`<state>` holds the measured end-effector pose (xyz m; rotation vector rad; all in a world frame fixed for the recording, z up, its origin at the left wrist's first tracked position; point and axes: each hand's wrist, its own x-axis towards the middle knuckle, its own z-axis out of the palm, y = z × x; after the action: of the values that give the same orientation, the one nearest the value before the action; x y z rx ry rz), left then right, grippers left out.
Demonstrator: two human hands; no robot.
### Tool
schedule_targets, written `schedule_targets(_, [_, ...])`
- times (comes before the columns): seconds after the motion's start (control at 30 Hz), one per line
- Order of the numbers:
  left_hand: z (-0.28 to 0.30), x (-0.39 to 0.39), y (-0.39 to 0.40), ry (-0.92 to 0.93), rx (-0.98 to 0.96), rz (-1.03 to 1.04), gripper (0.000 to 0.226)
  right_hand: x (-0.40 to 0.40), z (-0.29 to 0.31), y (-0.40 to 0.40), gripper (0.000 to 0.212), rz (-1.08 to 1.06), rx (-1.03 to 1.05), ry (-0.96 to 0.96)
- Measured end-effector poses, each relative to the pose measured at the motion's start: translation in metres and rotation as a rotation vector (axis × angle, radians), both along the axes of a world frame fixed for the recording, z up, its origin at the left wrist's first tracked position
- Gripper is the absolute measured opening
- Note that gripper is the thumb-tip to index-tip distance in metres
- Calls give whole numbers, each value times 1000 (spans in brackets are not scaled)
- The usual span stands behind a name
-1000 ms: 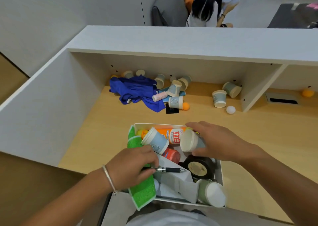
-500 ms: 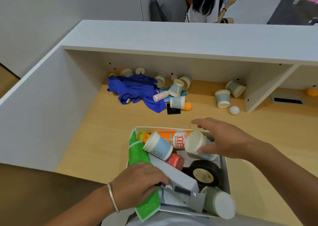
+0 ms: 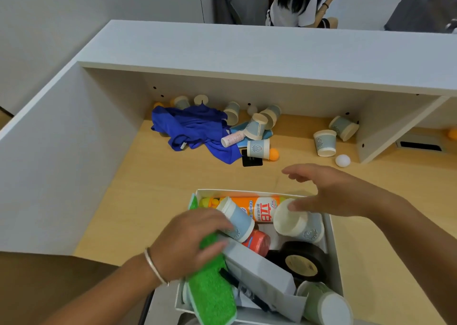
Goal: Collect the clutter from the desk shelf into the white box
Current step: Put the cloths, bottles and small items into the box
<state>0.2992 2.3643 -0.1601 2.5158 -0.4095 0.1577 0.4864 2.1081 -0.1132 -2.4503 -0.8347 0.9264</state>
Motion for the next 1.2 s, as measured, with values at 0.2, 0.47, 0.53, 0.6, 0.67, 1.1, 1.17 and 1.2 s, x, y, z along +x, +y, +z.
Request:
schedule_targets(0.2, [-13,68,61,-46,37,353,37,32,-25,51,76,-98,-11,-161])
schedule_targets(0.47, [-69,154,136,152,440,489,67,74,-73,143,76,56,4,-294])
schedule_targets(0.53, [-84,172,151,211,485,536,72,86,-85,164,75,71,-2,-302])
schedule_targets(0.6, [-96,191,166,245,492,568,76,97,-97,182,73,67,-14,-296])
schedule_targets(0.67, [-106,208,180,267,493,584,81,106,-109,200,78,79,-57,-316])
schedule_targets(1.1, [-125,274,254,450,391,550,112,138,-159,292,74,116,-23,-633])
schedule_targets(1.17, [-123,274,254,451,411,586,94,132,-166,294,65,156,-31,-667])
schedule_targets(1.2, [-123,272,254,473,441,586,83,128,-169,294,66,173,-64,-662])
